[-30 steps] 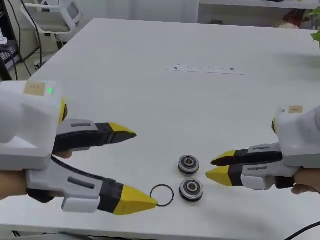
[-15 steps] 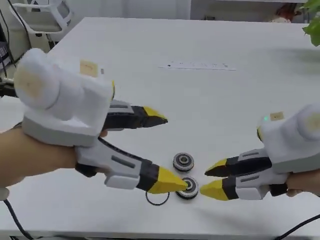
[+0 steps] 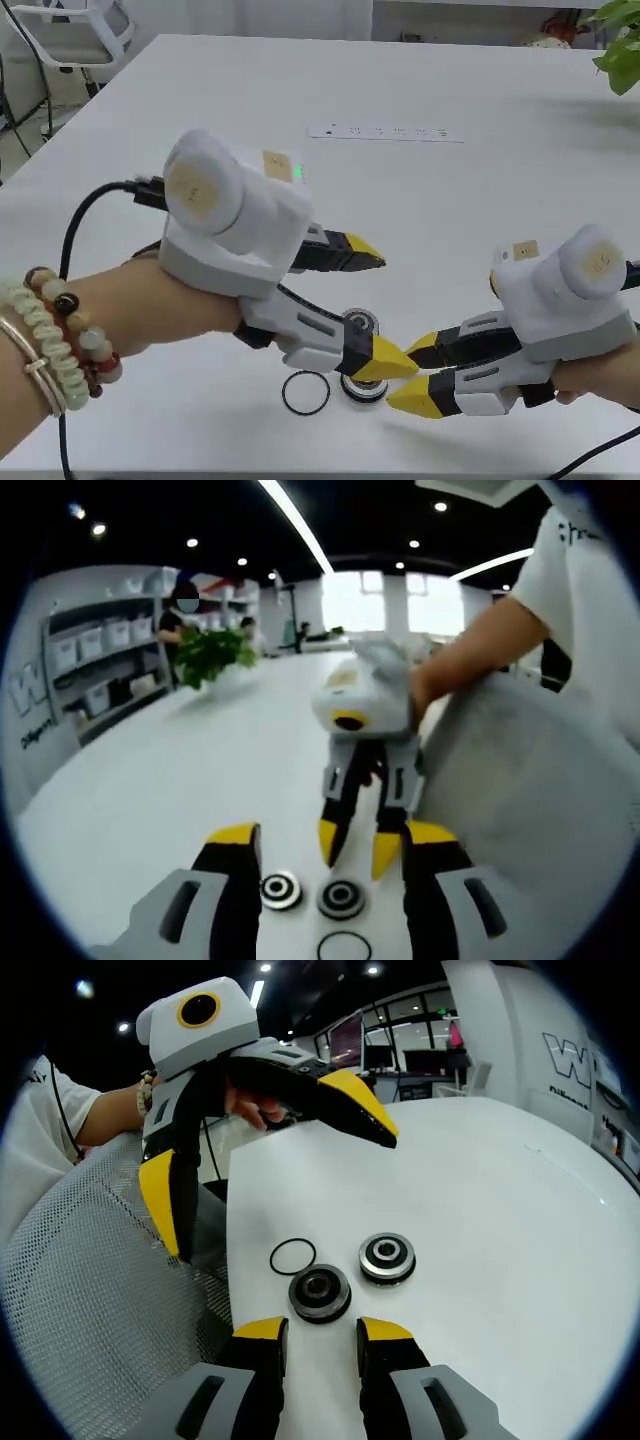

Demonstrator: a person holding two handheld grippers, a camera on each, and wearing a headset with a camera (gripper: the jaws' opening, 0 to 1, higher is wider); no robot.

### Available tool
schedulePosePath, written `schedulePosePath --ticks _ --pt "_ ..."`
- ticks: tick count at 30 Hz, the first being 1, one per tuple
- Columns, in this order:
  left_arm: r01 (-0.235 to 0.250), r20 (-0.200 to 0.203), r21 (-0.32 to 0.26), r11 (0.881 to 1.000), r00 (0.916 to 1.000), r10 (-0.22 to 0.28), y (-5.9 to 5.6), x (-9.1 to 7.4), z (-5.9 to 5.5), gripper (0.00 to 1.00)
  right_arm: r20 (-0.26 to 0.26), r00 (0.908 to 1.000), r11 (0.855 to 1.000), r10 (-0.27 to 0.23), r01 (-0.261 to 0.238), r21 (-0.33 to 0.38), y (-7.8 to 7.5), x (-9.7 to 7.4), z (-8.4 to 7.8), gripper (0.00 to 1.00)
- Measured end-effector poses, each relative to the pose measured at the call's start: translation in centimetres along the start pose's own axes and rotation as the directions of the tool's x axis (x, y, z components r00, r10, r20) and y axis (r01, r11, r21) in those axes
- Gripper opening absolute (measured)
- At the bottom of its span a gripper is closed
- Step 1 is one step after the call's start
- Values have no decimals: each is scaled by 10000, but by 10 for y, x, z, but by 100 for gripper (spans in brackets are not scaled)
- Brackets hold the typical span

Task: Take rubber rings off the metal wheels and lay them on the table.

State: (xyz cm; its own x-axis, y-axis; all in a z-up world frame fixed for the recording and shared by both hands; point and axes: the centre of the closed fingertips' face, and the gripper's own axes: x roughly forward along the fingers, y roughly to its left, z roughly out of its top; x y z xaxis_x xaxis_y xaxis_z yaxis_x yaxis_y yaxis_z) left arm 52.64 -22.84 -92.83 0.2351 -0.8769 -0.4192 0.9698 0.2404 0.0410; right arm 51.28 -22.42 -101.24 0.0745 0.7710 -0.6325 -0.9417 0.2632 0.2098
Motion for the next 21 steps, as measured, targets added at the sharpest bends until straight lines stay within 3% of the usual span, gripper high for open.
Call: schedulePosePath --ticks 4,6,8,15,18,21 --pt "-169 -138 -193 9997 9998 167 0 -3 -20 53 68 10000 10000 50 -50 19 1 2 1 25" --pt "-104 -540 -105 9999 9985 98 0 -4 -35 49 81 10000 10000 49 -49 24 1 3 1 24" --pt "-329 -687 -803 9962 9973 274 3 -4 -46 43 64 10000 10000 26 -26 3 1 4 1 24" --pt "-223 -983 -280 9994 9950 194 -4 9 -56 33 -195 9998 9998 -52 48 -183 2 8 -4 24" --pt "-286 -1569 -171 9994 9873 256 -4 12 -68 24 -192 9998 9998 -38 34 -202 3 10 -3 23" --pt "-216 -1544 -254 9994 9879 174 -5 16 -68 22 -219 9997 9992 -48 40 -387 4 11 -3 22"
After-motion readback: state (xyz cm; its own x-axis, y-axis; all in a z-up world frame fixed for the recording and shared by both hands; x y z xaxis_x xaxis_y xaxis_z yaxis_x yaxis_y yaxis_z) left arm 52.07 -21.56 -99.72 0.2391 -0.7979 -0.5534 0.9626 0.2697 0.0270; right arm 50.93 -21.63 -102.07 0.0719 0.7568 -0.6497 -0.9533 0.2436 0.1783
